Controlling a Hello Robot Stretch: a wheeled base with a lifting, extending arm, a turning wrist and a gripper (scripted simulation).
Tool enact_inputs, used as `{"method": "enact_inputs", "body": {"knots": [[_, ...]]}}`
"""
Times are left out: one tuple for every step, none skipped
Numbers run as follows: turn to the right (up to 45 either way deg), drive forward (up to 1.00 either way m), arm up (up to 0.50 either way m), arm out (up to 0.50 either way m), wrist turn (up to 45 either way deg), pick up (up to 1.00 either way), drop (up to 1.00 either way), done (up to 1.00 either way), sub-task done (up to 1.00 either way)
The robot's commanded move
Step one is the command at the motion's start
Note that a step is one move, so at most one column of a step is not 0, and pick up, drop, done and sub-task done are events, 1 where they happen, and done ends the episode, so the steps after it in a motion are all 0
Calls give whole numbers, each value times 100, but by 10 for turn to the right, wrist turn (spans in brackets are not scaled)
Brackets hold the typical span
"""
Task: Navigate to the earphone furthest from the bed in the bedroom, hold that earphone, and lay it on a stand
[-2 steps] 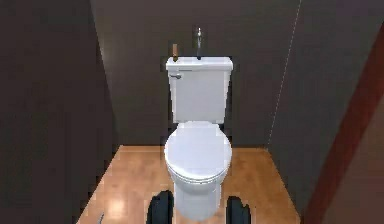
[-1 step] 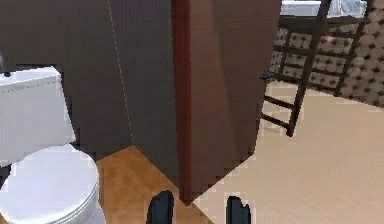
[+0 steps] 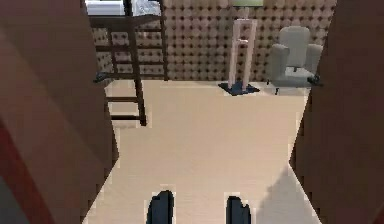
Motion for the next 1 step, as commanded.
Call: {"method": "enact_inputs", "body": {"knots": [[60, 0, 0, 0, 0, 0, 0, 0, 0]]}}
